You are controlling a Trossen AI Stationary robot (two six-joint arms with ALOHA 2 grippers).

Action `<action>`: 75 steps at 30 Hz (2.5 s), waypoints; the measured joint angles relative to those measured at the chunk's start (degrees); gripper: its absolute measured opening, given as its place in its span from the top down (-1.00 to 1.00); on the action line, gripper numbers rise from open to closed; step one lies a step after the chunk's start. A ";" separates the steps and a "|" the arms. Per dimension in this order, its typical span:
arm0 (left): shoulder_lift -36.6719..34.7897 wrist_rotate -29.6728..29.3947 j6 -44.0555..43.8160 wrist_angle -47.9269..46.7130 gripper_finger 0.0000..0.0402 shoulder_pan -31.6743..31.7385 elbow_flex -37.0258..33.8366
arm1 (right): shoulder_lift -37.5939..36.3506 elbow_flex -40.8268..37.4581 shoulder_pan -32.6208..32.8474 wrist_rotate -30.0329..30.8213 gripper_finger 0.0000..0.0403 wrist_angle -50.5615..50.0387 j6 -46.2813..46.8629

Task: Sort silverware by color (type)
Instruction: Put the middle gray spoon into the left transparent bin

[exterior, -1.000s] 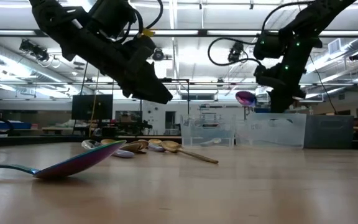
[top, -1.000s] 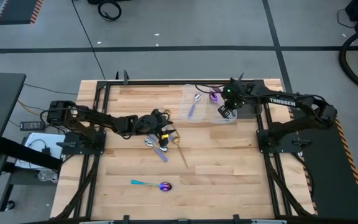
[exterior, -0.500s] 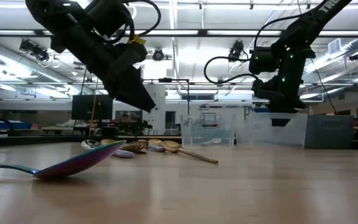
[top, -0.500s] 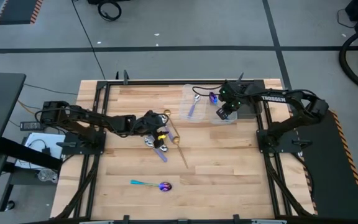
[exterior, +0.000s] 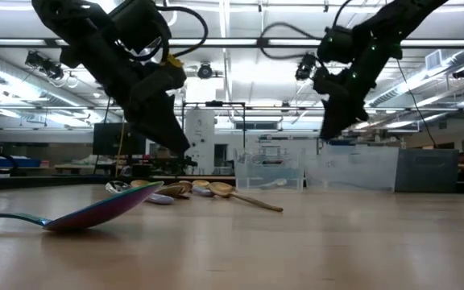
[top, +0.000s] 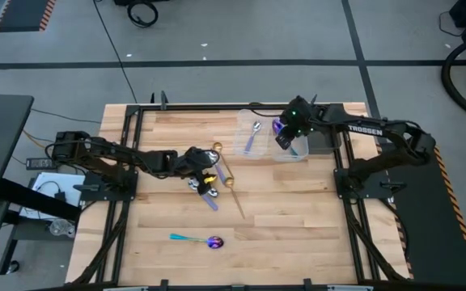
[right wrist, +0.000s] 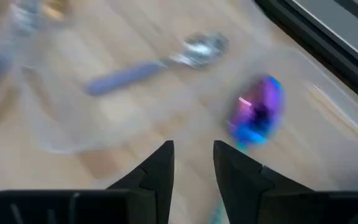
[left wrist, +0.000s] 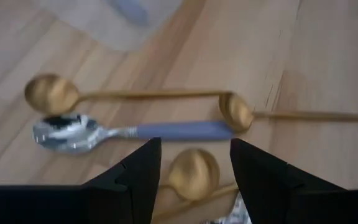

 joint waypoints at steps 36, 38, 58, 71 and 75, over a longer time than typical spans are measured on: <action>0.10 4.28 8.32 -26.75 0.10 -2.88 9.11 | 0.07 -6.88 31.19 11.21 0.39 26.64 1.25; 0.62 4.37 11.42 -24.58 0.13 -4.18 9.11 | 0.07 -6.88 32.01 12.15 0.40 26.61 1.24; 11.87 -7.90 20.29 -8.70 0.16 -17.57 9.07 | 0.09 -6.91 33.97 16.85 0.40 27.76 1.19; 15.95 -13.35 21.85 -7.03 0.16 -18.32 9.07 | 0.09 -6.91 33.97 16.83 0.40 28.14 1.19; 17.01 -14.05 23.03 -7.46 0.20 -18.34 9.10 | 0.09 -6.91 33.97 16.83 0.39 27.99 1.12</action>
